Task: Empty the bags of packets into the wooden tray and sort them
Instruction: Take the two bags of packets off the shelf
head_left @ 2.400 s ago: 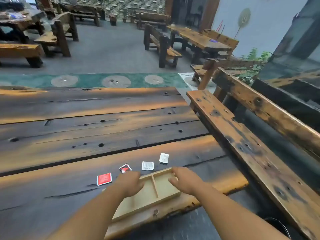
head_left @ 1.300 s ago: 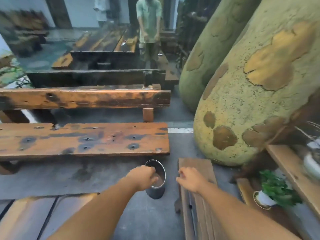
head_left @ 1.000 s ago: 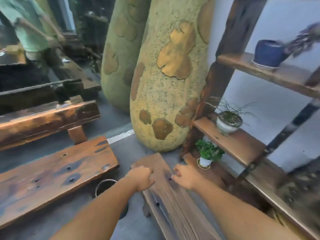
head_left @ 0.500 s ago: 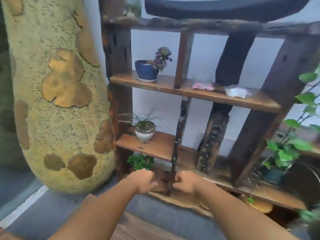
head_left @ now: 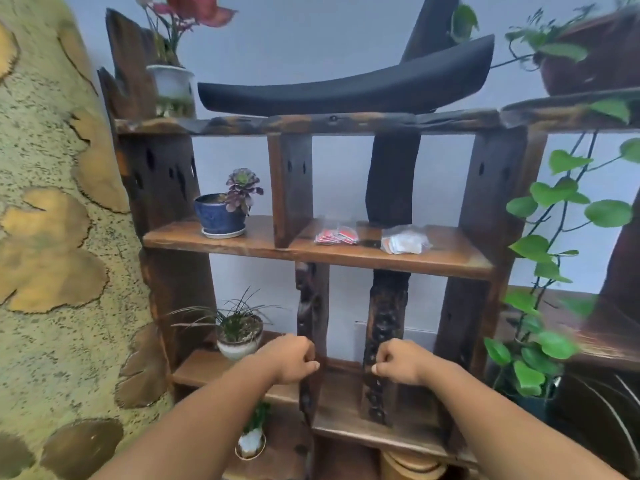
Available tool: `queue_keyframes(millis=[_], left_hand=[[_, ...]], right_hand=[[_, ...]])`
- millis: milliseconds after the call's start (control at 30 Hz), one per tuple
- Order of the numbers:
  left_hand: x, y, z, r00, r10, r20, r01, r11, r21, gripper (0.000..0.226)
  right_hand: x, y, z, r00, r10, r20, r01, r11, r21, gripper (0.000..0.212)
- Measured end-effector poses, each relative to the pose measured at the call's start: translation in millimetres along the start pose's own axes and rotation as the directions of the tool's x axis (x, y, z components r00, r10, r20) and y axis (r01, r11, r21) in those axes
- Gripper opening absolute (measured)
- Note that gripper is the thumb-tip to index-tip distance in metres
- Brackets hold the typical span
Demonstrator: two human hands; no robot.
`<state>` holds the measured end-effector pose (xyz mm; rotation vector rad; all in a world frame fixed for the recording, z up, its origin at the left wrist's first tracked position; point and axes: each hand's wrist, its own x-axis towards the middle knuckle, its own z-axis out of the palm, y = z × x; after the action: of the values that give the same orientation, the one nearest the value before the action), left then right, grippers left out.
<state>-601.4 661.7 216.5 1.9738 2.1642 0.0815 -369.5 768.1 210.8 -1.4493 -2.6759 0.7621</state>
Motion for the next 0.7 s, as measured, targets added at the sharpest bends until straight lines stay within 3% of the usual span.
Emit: queue_keyframes(millis=[433,700], left_hand=[[102.7,13.7,-139.9,0.976,0.143,-0.163,-0.124,0.985,0.118,0.026],[155.6,17.5,-191.9,0.931,0.282,-0.231,-0.246,0.954,0.171,0.031]], right_hand=[[40.7,-15.5,-156.6,0.962,-0.002,-0.272,-0.008,0.999,-0.037,0.022],[81.6,-39.2,-215.3,0.927,-0.034,-0.374,-0.051,0.975,-0.215,0.026]])
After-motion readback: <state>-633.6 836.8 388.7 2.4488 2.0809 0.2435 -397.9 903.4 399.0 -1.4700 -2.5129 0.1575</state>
